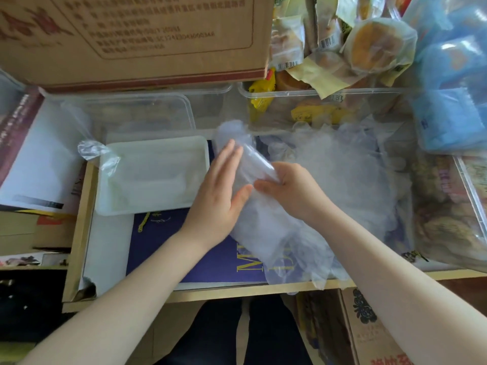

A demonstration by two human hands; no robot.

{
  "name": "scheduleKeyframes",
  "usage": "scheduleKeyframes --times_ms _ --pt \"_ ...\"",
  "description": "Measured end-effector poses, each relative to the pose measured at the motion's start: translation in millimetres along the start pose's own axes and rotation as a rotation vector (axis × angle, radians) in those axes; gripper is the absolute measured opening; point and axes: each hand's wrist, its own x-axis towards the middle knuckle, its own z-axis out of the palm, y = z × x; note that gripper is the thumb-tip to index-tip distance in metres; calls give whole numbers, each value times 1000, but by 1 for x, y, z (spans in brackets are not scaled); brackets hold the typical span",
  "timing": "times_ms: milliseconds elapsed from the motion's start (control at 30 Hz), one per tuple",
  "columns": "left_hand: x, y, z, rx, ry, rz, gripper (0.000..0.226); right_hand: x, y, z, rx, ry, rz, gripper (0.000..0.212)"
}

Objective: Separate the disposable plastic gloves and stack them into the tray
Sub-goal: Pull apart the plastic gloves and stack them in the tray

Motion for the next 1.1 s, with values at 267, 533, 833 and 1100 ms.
scheduleKeyframes --times_ms 267,533,833,1100 --pt "5 -20 -30 -633 8 -354 33 5 -32 6 -139 -170 -306 30" --pt "-4 -77 -84 -309 381 -638 37 34 -56 33 126 -289 -33 18" --pt "5 -138 -108 26 372 -802 21 82 -88 120 183 -8 271 27" --pt "-17 -153 -119 569 263 -520 58 90 -81 147 138 96 277 46"
